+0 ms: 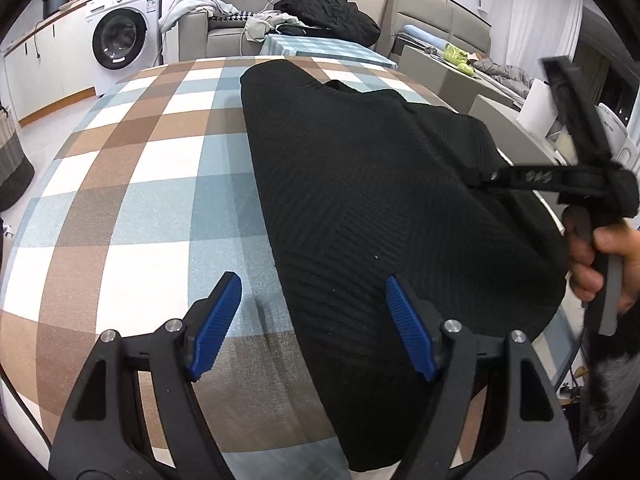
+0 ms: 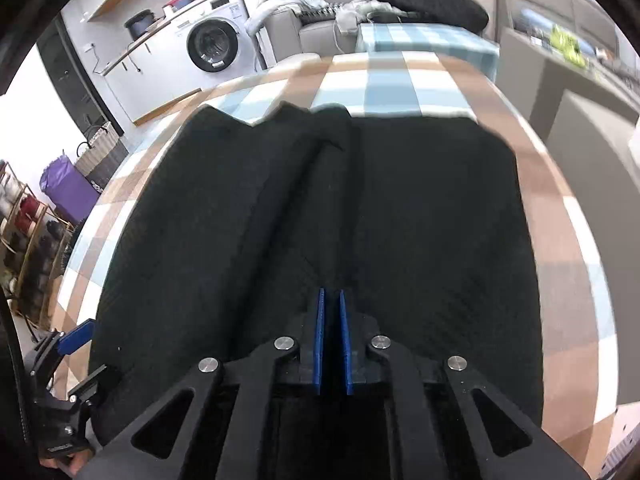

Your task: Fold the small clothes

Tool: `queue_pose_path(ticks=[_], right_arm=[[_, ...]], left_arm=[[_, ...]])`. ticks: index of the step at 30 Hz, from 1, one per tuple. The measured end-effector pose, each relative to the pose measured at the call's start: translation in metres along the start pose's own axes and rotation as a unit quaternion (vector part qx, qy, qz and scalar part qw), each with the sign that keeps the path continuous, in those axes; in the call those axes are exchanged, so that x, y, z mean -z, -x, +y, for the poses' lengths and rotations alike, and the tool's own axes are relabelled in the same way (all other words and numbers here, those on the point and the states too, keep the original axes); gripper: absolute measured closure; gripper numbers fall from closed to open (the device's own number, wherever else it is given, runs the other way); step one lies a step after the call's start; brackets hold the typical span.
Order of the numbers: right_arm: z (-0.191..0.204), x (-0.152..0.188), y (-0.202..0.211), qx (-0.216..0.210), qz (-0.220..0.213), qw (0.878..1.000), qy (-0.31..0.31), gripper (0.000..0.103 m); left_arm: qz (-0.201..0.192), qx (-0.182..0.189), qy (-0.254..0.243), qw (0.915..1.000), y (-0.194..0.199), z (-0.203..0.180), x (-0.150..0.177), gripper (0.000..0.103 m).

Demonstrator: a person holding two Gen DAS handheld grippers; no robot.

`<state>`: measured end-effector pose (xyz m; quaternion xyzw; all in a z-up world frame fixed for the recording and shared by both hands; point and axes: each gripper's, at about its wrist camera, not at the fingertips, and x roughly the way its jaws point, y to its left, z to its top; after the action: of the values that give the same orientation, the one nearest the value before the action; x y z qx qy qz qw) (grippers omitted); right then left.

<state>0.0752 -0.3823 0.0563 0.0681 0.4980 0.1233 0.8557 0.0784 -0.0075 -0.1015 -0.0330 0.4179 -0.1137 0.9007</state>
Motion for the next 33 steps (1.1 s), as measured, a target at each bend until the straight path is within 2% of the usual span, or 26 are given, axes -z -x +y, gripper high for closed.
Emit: queue_pose_path(ticks=[1, 3, 5, 9, 11, 13, 15, 16, 17, 19, 21, 23, 25, 27, 28, 31, 33], right_arm=[[0.001, 0.0, 0.007, -0.013, -0.011, 1.0, -0.002, 0.077], [0.003, -0.001, 0.018, -0.059, -0.03, 0.998, -0.009, 0.067], [0.01, -0.007, 0.016, -0.088, -0.022, 0.996, -0.007, 0.065], [0.018, -0.022, -0.018, -0.096, 0.024, 0.995, -0.025, 0.065], [0.02, -0.029, -0.025, -0.09, 0.028, 0.995, -0.023, 0.07], [0.024, -0.034, -0.016, -0.101, 0.012, 0.995, -0.014, 0.096], [0.031, -0.037, 0.011, -0.123, -0.041, 0.991, 0.006, 0.096], [0.038, -0.035, 0.029, -0.102, -0.07, 0.992, 0.028, 0.096], [0.042, -0.035, 0.04, -0.072, -0.079, 0.993, 0.038, 0.096], [0.041, -0.035, 0.044, -0.028, -0.071, 0.996, 0.038, 0.096], [0.035, -0.037, 0.026, 0.002, -0.053, 0.998, 0.03, 0.096], [0.024, -0.037, 0.005, -0.011, -0.026, 1.0, 0.004, 0.095], [0.017, -0.034, -0.01, -0.004, 0.005, 1.0, -0.012, 0.089], [0.013, -0.028, -0.008, -0.035, 0.006, 0.999, -0.028, 0.084], [0.011, -0.022, -0.002, -0.058, 0.008, 0.998, -0.031, 0.077], [0.008, 0.003, 0.017, -0.115, 0.012, 0.993, -0.039, 0.066], [0.008, 0.023, 0.025, -0.143, 0.028, 0.989, -0.035, 0.066]], left_arm=[[0.001, 0.002, 0.0, 1.0, -0.001, 0.001, 0.0, 0.03], [0.002, 0.007, 0.002, 1.0, -0.002, 0.003, 0.0, 0.03], [0.003, 0.01, 0.003, 0.9999, -0.002, 0.004, 0.0, 0.03], [0.004, 0.013, 0.004, 0.9999, -0.002, 0.005, 0.001, 0.03], [0.002, 0.012, 0.003, 0.9999, -0.002, 0.005, 0.001, 0.03], [-0.002, 0.016, 0.004, 0.9999, 0.001, 0.006, 0.0, 0.03], [-0.005, 0.025, 0.011, 0.9996, 0.005, 0.009, -0.001, 0.03], [-0.007, 0.029, 0.016, 0.9994, 0.006, 0.011, -0.002, 0.03], [-0.01, 0.034, 0.025, 0.9991, 0.009, 0.015, -0.004, 0.03], [-0.01, 0.037, 0.031, 0.9988, 0.009, 0.018, -0.006, 0.03], [-0.003, 0.034, 0.029, 0.999, 0.006, 0.019, -0.006, 0.03], [0.007, 0.021, 0.022, 0.9995, 0.001, 0.017, -0.003, 0.03], [0.01, 0.013, 0.015, 0.9998, -0.002, 0.014, -0.001, 0.03], [0.008, 0.012, 0.011, 0.9998, -0.003, 0.012, 0.0, 0.03], [0.009, 0.014, 0.009, 0.9998, -0.003, 0.011, 0.0, 0.03], [0.012, 0.019, 0.009, 0.9997, -0.002, 0.011, 0.001, 0.03], [0.017, 0.033, 0.006, 0.9993, 0.0, 0.008, 0.003, 0.03]])
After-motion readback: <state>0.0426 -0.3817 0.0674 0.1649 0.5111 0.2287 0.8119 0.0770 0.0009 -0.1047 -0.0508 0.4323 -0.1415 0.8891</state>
